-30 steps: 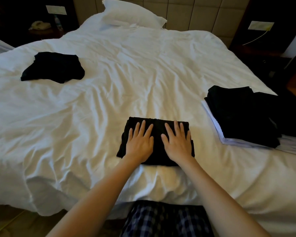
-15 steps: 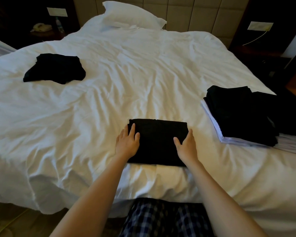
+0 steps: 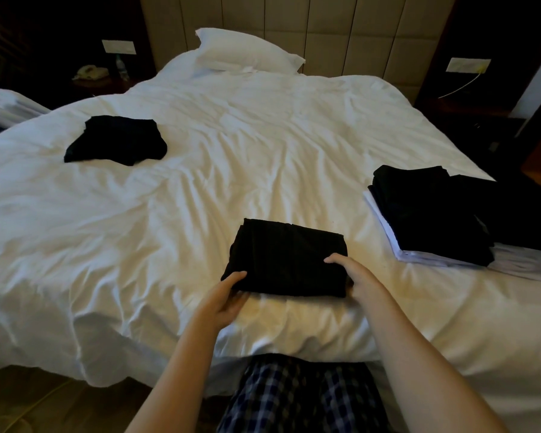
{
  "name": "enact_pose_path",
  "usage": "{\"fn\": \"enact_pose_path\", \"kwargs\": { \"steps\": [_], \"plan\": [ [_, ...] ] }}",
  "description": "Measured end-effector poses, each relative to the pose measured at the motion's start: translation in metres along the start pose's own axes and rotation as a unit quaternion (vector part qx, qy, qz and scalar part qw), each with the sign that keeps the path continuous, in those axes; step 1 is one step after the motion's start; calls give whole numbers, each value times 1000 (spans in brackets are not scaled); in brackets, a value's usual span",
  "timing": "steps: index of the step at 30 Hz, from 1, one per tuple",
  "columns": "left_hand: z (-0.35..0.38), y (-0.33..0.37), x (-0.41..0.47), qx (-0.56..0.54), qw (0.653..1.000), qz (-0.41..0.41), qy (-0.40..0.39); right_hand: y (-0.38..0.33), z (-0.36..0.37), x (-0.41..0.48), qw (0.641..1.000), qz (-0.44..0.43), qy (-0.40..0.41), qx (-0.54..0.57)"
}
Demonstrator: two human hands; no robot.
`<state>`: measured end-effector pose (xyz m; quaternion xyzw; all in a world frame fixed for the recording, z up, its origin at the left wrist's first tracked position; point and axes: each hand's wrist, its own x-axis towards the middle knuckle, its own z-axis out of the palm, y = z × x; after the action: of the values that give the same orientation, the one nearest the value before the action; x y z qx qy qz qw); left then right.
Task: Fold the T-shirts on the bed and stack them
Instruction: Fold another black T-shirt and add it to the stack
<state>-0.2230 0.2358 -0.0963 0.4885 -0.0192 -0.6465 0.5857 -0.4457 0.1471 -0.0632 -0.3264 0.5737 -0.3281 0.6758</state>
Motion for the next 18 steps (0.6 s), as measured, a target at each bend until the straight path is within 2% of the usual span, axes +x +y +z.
{"fn": "enact_pose_path", "kwargs": {
  "steps": [3, 7, 11, 18],
  "plan": [
    [7, -18, -12, -51, 997, -39, -48, 5, -1, -8, 997, -3, -63, 40],
    [25, -33, -18, -23, 998, -3, -62, 12, 1, -16, 990, -30, -109, 82],
    [35, -25, -22, 32, 996, 43, -76, 1, -4, -25, 994, -44, -92, 44],
    [84, 2, -28, 63, 982, 114, -135, -33, -27, -37, 982, -149, -89, 73]
  ]
}}
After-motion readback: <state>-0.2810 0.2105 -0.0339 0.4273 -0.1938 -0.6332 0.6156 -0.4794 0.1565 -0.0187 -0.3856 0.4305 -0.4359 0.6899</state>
